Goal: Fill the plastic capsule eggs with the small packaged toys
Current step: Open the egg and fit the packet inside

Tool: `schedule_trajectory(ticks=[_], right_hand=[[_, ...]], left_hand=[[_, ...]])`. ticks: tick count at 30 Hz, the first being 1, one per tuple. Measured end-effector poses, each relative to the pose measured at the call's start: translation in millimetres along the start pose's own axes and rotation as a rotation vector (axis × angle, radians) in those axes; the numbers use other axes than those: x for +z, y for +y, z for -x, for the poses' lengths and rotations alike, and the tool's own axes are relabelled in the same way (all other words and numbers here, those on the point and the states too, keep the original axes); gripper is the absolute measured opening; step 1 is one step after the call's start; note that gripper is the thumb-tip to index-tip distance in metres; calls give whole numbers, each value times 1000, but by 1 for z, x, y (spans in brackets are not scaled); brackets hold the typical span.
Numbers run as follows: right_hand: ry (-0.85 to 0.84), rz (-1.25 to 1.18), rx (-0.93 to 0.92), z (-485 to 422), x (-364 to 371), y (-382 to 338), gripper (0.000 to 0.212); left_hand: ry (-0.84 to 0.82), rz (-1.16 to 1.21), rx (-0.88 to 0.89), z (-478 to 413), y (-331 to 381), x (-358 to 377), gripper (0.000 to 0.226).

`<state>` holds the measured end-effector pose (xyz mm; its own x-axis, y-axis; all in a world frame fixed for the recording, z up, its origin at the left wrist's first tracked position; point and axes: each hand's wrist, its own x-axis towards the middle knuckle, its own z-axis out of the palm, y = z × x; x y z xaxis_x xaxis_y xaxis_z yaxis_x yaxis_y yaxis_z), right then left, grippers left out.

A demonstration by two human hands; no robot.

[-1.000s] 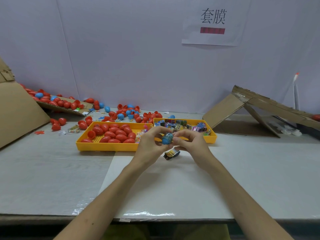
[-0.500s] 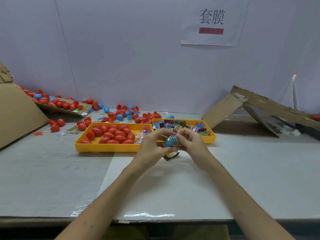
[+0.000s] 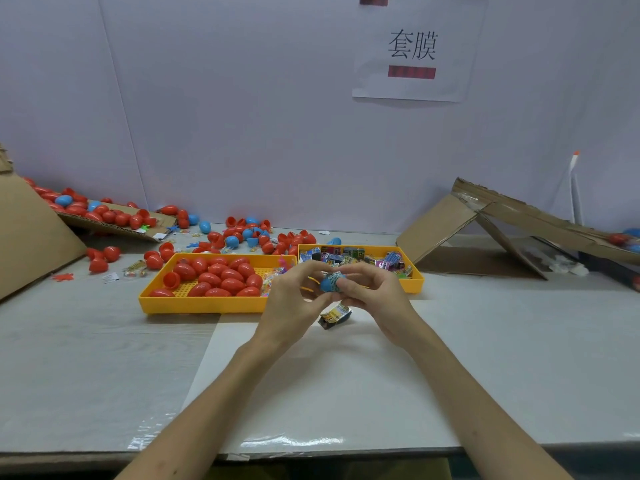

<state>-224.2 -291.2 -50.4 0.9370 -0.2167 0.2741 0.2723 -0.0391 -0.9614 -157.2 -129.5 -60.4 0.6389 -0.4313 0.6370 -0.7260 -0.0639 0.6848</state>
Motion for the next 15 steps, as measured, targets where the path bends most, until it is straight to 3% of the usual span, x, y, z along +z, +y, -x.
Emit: schedule_trajectory(ticks=[5,10,15], right_hand=[[-40,-28,25,2,-3,1,12],[-43,-24,42,1,-6,2,16],[102,-93,38,-3,-4,0,23]], left_hand=[[-62,-36,41,1,-3,1,27],[-99,-55,19,1,-3,1,29],[-113,-50,-14,3,-7,5,63]])
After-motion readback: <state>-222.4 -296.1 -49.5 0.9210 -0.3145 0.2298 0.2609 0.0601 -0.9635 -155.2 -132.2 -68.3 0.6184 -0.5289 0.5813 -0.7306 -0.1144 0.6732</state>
